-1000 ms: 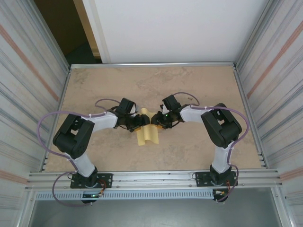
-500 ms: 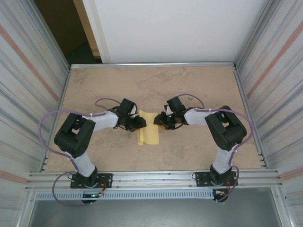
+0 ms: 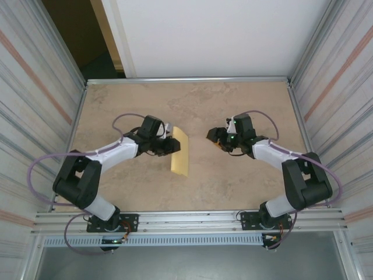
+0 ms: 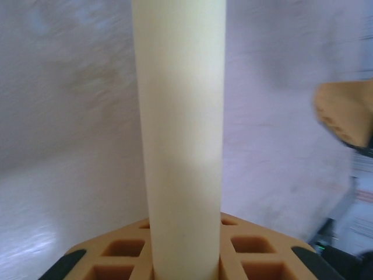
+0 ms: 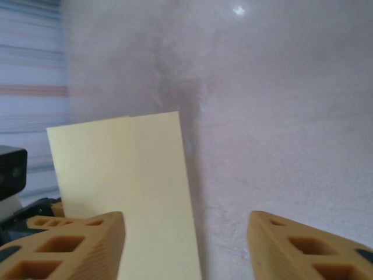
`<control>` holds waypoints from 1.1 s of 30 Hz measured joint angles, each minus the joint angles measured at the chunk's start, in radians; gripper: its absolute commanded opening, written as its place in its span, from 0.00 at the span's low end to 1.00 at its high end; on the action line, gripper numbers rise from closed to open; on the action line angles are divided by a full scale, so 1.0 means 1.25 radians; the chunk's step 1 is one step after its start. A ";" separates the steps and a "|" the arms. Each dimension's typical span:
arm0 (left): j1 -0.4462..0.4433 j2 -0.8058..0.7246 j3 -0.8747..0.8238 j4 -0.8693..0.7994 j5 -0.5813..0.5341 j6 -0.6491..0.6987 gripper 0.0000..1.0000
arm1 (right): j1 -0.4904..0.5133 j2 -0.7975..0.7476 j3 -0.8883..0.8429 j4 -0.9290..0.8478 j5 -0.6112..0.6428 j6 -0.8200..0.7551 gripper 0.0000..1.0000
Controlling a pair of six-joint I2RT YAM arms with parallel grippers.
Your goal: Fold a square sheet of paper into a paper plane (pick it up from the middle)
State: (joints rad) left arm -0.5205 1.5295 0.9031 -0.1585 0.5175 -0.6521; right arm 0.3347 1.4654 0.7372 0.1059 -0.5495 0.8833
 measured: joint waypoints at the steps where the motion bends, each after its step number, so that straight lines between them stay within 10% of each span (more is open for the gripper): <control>1: 0.003 -0.012 0.012 0.009 0.018 -0.003 0.25 | -0.016 -0.012 0.000 0.011 -0.024 0.002 0.69; 18: 0.022 -0.011 0.131 0.274 0.243 -0.256 0.25 | -0.054 -0.047 0.008 0.243 -0.248 0.150 0.93; 33: 0.071 0.024 0.114 0.298 0.274 -0.305 0.25 | -0.003 0.032 0.031 0.443 -0.310 0.299 0.66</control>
State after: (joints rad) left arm -0.4313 1.5597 1.0454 0.2142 0.8600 -1.0340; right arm 0.3313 1.5059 0.7753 0.6590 -0.9371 1.2575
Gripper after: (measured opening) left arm 0.250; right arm 0.696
